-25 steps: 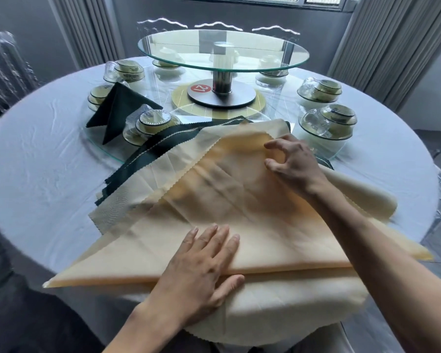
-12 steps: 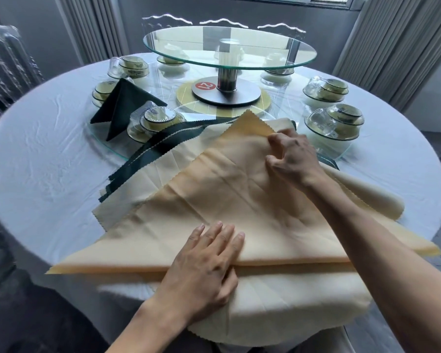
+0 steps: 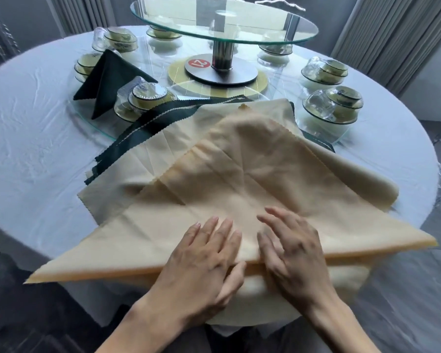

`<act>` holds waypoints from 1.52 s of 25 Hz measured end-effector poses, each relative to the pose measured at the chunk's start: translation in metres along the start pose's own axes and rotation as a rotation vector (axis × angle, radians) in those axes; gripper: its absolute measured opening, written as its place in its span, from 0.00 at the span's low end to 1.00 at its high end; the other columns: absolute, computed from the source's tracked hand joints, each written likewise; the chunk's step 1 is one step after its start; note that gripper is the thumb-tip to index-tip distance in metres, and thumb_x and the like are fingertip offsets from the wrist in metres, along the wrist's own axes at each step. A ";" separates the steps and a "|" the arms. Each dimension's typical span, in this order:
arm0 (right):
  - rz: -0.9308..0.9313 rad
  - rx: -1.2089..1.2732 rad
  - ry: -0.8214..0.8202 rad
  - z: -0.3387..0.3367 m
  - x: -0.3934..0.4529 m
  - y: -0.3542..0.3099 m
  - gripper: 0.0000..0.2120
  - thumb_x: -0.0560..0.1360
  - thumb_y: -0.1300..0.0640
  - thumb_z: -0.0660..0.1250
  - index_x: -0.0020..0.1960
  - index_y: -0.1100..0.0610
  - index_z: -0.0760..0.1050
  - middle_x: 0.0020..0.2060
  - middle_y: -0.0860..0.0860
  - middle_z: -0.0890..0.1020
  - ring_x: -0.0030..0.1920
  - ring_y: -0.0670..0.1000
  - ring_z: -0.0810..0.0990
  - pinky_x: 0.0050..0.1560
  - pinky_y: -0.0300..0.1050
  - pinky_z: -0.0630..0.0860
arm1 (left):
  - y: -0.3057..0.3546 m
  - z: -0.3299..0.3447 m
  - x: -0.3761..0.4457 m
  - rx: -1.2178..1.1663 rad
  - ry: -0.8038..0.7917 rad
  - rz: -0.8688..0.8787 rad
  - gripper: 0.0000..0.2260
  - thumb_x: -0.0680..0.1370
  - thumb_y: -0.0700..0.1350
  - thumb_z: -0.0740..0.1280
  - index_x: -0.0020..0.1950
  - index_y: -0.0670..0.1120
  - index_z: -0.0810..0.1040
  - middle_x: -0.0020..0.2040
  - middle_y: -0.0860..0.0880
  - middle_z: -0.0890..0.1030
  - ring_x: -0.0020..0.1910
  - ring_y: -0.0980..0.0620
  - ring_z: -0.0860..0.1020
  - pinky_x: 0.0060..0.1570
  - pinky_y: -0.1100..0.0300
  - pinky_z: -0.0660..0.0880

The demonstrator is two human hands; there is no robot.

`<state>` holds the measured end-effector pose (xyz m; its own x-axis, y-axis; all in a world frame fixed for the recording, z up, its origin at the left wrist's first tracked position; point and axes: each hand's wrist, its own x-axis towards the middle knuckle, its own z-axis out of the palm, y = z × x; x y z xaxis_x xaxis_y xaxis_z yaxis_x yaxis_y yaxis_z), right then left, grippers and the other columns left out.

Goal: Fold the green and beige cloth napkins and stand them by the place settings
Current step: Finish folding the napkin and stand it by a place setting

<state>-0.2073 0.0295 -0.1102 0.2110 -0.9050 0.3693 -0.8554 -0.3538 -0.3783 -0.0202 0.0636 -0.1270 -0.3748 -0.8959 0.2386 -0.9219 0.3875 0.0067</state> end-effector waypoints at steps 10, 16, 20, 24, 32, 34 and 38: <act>0.057 -0.298 -0.206 0.017 -0.017 0.005 0.26 0.79 0.42 0.52 0.73 0.50 0.69 0.73 0.53 0.69 0.72 0.59 0.68 0.70 0.55 0.54 | -0.002 0.017 -0.001 0.002 -0.008 -0.045 0.25 0.82 0.56 0.50 0.73 0.48 0.72 0.73 0.46 0.72 0.73 0.45 0.69 0.68 0.49 0.59; 0.148 -0.292 -0.309 -0.005 -0.022 0.042 0.33 0.75 0.33 0.39 0.78 0.40 0.50 0.78 0.43 0.50 0.79 0.51 0.51 0.75 0.48 0.42 | -0.002 0.021 0.000 0.013 0.024 -0.055 0.25 0.81 0.56 0.51 0.74 0.48 0.71 0.74 0.47 0.71 0.73 0.45 0.69 0.68 0.50 0.59; 0.410 -0.280 -0.296 -0.037 -0.029 0.106 0.36 0.70 0.31 0.32 0.77 0.38 0.42 0.78 0.42 0.43 0.79 0.50 0.44 0.76 0.52 0.40 | -0.002 0.022 -0.001 0.018 0.011 -0.060 0.25 0.81 0.56 0.51 0.75 0.48 0.70 0.74 0.46 0.70 0.73 0.45 0.68 0.69 0.49 0.58; 0.442 -0.382 -0.134 -0.040 -0.027 0.097 0.35 0.76 0.38 0.40 0.77 0.51 0.61 0.77 0.55 0.59 0.77 0.59 0.55 0.76 0.59 0.49 | 0.000 0.022 -0.001 0.010 -0.013 -0.073 0.25 0.81 0.56 0.51 0.75 0.48 0.70 0.74 0.46 0.70 0.74 0.45 0.68 0.69 0.49 0.58; -0.050 -0.247 -0.119 0.031 -0.017 -0.012 0.24 0.81 0.47 0.51 0.72 0.55 0.70 0.72 0.54 0.71 0.73 0.57 0.68 0.71 0.52 0.57 | 0.000 0.018 0.000 -0.044 -0.040 -0.091 0.25 0.81 0.56 0.52 0.76 0.49 0.69 0.75 0.47 0.70 0.74 0.46 0.68 0.69 0.49 0.58; -0.047 -0.291 -0.124 0.034 -0.017 -0.009 0.25 0.80 0.47 0.50 0.72 0.55 0.70 0.72 0.54 0.71 0.72 0.58 0.69 0.71 0.52 0.56 | 0.000 0.018 0.001 -0.052 -0.049 -0.092 0.25 0.81 0.56 0.52 0.76 0.49 0.68 0.75 0.47 0.69 0.74 0.46 0.67 0.70 0.49 0.58; -0.048 -0.319 -0.120 0.036 -0.018 -0.009 0.25 0.80 0.46 0.50 0.72 0.54 0.70 0.72 0.54 0.71 0.72 0.58 0.69 0.70 0.53 0.56 | -0.001 0.016 0.000 -0.065 -0.054 -0.086 0.25 0.81 0.56 0.52 0.76 0.49 0.68 0.75 0.47 0.69 0.75 0.46 0.67 0.70 0.50 0.57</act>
<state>-0.1864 0.0401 -0.1443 0.2922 -0.9172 0.2707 -0.9441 -0.3219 -0.0715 -0.0212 0.0601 -0.1422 -0.3005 -0.9363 0.1819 -0.9433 0.3199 0.0882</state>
